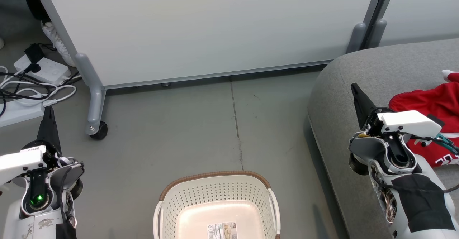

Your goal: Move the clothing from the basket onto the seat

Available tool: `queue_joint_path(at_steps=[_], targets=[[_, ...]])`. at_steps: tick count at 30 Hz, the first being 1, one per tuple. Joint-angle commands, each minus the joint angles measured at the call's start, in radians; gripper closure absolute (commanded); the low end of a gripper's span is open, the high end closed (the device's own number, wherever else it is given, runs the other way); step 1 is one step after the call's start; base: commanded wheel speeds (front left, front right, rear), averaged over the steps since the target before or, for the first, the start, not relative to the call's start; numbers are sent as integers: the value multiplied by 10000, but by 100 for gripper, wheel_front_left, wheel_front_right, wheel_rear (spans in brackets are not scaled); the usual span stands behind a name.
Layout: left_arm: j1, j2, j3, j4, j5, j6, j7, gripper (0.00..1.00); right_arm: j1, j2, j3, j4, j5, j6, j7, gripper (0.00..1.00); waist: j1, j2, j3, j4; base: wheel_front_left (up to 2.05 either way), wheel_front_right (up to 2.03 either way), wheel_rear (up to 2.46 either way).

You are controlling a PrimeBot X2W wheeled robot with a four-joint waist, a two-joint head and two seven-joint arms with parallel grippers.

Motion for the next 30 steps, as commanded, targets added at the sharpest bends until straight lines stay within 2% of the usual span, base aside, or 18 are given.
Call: queue_joint_path(at_steps=[1, 30], targets=[[-81, 52, 10, -3, -51, -53, 2, 100, -106, -85, 14, 28, 11, 25, 33, 100, 0, 0, 0, 0, 0, 0, 0], [-79, 57, 2, -5, -59, -53, -3, 100, -106, -85, 12, 27, 12, 25, 33, 100, 0, 0, 0, 0, 0, 0, 0]])
